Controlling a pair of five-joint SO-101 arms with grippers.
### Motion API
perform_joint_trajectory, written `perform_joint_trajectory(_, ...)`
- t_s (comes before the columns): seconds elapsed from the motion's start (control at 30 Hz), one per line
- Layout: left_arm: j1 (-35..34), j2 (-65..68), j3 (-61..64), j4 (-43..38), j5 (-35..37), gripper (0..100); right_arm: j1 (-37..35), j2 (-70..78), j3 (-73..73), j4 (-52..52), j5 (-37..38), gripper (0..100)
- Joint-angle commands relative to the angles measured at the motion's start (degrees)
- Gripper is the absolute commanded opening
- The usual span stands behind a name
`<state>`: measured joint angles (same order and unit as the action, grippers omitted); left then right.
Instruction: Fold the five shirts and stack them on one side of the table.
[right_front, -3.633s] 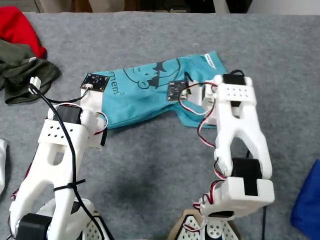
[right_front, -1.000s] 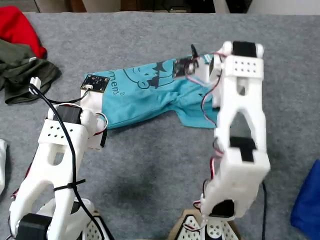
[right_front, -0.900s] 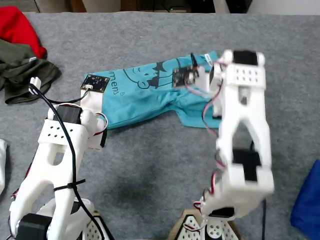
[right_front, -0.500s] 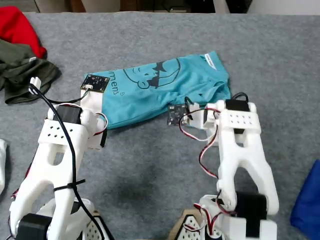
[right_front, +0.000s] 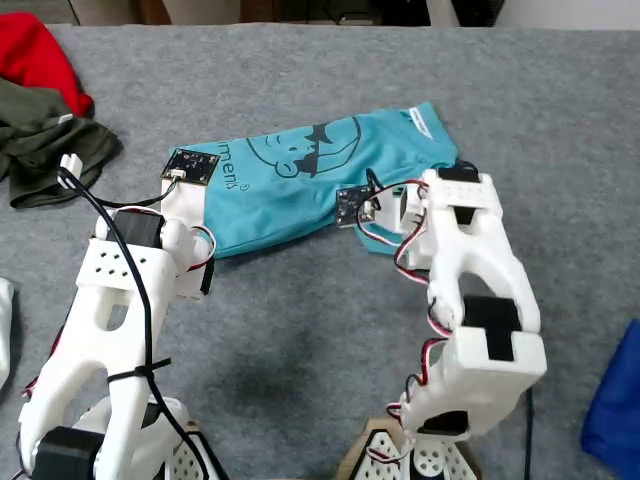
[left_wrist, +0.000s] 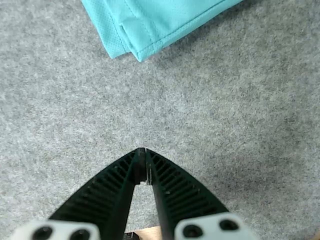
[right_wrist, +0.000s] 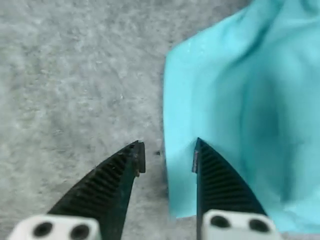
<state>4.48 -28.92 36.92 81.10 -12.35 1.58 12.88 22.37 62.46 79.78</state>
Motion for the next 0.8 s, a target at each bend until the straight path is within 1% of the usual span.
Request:
perform_joint_trajectory(0.0,-0.4,-1.5,-1.7,0.4,-1.2,2,-0.8,1.7,-2.9,-0.6,-0.6,9.7)
perform_joint_trajectory(0.07,-0.4,-1.5,-1.6,0.4,-2.2,2,-0.7,2.5,-2.9,-0.7,-0.6,4.2)
perform_joint_trajectory(0.13,-0.4,-1.5,-1.6,0.5,-2.4,2,-0.7,2.9,-2.9,-1.0,-0.6,1.1)
perform_joint_trajectory(0.37,-0.4,-1.5,-1.4,0.5,-2.4,2,-0.7,2.9,-3.7,-0.5,-0.7,0.7)
perform_joint_trajectory(0.43,-0.4,-1.5,-1.4,0.6,-2.4,2,-0.6,2.9,-5.7,1.8,-0.8,0.7)
perform_joint_trajectory(0.5,-0.4,-1.5,-1.4,0.6,-2.3,2,-0.6,2.7,-9.0,6.2,-0.9,0.6)
perform_joint_trajectory(0.63,-0.4,-1.6,-1.4,0.6,-2.3,2,-0.3,-1.1,-16.3,12.7,-1.0,0.6)
perform_joint_trajectory(0.77,-0.4,-1.6,-1.4,0.6,-2.3,2,0.0,-3.5,-22.1,13.9,-0.6,0.6)
